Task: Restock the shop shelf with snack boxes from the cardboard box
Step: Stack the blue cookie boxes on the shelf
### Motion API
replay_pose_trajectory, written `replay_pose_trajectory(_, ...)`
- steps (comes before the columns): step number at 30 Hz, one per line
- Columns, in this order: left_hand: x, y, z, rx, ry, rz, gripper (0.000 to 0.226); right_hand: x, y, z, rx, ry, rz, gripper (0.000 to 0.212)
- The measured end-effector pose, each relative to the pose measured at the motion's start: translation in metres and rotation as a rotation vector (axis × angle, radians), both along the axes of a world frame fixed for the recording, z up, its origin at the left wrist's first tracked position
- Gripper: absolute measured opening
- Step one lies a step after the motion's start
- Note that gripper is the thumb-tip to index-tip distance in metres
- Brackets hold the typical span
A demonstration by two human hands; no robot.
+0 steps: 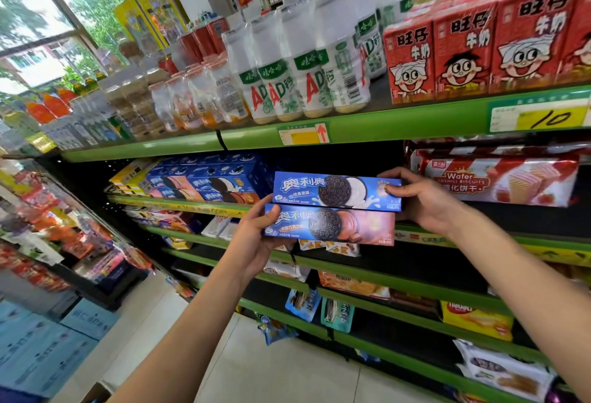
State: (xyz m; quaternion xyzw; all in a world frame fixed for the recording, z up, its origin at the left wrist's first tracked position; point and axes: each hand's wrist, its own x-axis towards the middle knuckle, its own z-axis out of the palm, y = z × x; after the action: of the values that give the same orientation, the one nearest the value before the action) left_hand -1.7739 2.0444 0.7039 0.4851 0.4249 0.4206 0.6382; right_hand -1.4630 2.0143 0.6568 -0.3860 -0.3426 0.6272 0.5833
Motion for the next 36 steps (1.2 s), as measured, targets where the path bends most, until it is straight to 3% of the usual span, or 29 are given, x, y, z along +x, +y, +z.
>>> replay_pose_trajectory(32, 0.003, 0.024, -0.013, -0.02, -0.054, -0.052, 0.045, -0.001, 0.001, -0.004, 0.035, -0.031, -0.107, 0.019)
replay_pose_trajectory(36, -0.002, 0.032, -0.01, -0.055, -0.068, 0.001, 0.041, -0.001, -0.001, -0.004, 0.131, 0.104, -0.214, 0.021)
